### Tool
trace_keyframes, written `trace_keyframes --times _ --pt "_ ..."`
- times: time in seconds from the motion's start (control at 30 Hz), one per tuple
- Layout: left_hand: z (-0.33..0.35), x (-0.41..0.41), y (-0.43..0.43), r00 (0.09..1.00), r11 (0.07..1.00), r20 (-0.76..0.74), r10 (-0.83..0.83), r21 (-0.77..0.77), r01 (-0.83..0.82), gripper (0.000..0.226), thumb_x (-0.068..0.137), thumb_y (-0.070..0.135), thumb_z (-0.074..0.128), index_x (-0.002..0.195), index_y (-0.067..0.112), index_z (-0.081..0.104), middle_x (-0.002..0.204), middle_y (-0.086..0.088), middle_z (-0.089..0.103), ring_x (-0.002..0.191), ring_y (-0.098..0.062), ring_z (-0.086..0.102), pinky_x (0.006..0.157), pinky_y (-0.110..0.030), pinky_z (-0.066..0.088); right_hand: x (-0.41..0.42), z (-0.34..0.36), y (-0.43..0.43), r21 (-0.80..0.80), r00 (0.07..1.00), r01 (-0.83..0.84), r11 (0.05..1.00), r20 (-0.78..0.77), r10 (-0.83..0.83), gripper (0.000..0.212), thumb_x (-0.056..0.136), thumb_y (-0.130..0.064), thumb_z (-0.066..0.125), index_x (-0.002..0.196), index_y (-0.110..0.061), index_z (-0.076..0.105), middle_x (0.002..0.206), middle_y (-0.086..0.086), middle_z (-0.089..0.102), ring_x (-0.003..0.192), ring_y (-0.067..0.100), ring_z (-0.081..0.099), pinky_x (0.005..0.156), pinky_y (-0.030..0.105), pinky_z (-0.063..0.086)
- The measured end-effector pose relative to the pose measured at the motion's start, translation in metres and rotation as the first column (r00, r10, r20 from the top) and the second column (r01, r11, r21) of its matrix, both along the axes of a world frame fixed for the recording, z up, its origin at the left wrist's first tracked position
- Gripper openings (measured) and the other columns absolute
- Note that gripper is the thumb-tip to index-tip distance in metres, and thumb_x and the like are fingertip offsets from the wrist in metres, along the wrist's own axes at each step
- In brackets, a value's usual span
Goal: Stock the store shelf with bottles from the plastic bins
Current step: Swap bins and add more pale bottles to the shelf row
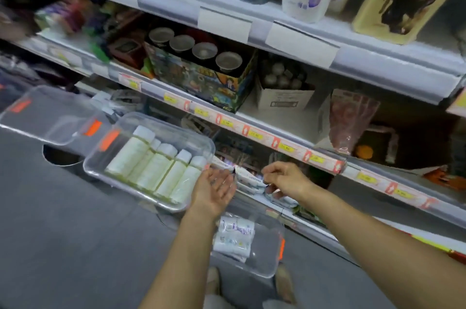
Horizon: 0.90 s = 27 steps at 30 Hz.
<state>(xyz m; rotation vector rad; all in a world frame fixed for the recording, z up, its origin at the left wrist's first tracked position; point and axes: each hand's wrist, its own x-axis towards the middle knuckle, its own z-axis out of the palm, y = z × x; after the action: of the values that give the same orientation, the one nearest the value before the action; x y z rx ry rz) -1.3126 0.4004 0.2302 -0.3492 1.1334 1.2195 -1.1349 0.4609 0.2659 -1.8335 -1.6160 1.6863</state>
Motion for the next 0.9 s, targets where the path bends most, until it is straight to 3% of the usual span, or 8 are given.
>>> trace_keyframes --times 0.1,0.23,0.47,0.57,0.67,0.77,0.9 --pt "-0.021 0.014 -0.012 0.989 0.988 0.005 0.148 -0.033 -0.148 0.023 0.103 0.029 0.045 0.093 0.013 0.058 0.101 -0.006 0.066 0.089 -0.02 0.062 0.085 -0.037 0.047 0.006 -0.017 0.004 -0.052 0.996 -0.094 0.994 -0.001 0.094 0.011 0.097 -0.007 0.057 0.096 -0.016 0.063 0.088 0.006 0.065 0.073 0.02 0.063 0.067 0.034 0.053" --pt "-0.059 0.046 -0.033 0.944 0.939 0.032 0.328 -0.116 -0.322 0.023 0.101 0.03 0.047 0.084 0.017 0.058 0.092 -0.005 0.067 0.079 -0.019 0.062 0.073 -0.035 0.05 0.015 -0.043 0.011 -0.093 0.978 -0.209 0.973 -0.023 0.208 0.012 0.098 -0.003 0.055 0.107 -0.007 0.062 0.087 0.01 0.062 0.067 0.019 0.06 0.057 0.028 0.049" --pt "-0.125 0.084 -0.082 0.861 0.839 0.047 0.507 -0.258 -0.48 0.019 0.1 0.021 0.047 0.086 0.014 0.058 0.089 -0.004 0.066 0.078 -0.019 0.061 0.071 -0.033 0.05 0.017 -0.129 -0.011 -0.275 0.941 -0.327 0.904 -0.002 0.339 0.014 0.097 -0.009 0.056 0.109 -0.01 0.063 0.085 0.006 0.065 0.059 0.013 0.062 0.052 0.022 0.047" --pt "-0.169 0.086 -0.091 0.851 0.812 0.017 0.525 -0.309 -0.495 0.016 0.101 0.022 0.046 0.096 0.011 0.057 0.089 -0.005 0.064 0.076 -0.02 0.06 0.07 -0.033 0.049 0.01 -0.172 -0.02 -0.336 0.935 -0.328 0.883 0.02 0.355 0.011 0.096 -0.009 0.058 0.106 -0.009 0.064 0.086 0.007 0.066 0.062 0.016 0.062 0.051 0.022 0.049" --pt "-0.22 0.084 -0.093 0.848 0.793 -0.004 0.529 -0.353 -0.497 0.019 0.101 0.022 0.046 0.109 0.008 0.056 0.092 -0.008 0.065 0.075 -0.022 0.061 0.069 -0.034 0.051 0.003 -0.222 -0.023 -0.361 0.937 -0.31 0.88 0.041 0.347 0.011 0.095 0.0 0.056 0.096 -0.009 0.064 0.078 0.009 0.062 0.061 0.019 0.059 0.04 0.016 0.043" --pt "-0.272 0.082 -0.091 0.851 0.779 -0.003 0.526 -0.4 -0.483 0.015 0.101 0.022 0.047 0.1 0.009 0.055 0.089 -0.009 0.064 0.072 -0.022 0.059 0.066 -0.034 0.05 0.003 -0.279 -0.019 -0.4 0.928 -0.286 0.871 0.112 0.356 0.012 0.094 0.001 0.056 0.095 -0.009 0.063 0.078 0.011 0.062 0.064 0.021 0.06 0.036 0.013 0.04" --pt "-0.344 0.084 -0.093 0.866 0.777 -0.011 0.499 -0.436 -0.454 0.01 0.096 0.02 0.053 0.094 0.011 0.055 0.07 -0.005 0.061 0.055 -0.017 0.053 0.05 -0.026 0.046 0.006 -0.353 -0.009 -0.444 0.919 -0.257 0.858 0.161 0.359 0.012 0.094 -0.002 0.057 0.086 -0.009 0.062 0.075 0.01 0.06 0.061 0.022 0.057 0.044 0.016 0.042"
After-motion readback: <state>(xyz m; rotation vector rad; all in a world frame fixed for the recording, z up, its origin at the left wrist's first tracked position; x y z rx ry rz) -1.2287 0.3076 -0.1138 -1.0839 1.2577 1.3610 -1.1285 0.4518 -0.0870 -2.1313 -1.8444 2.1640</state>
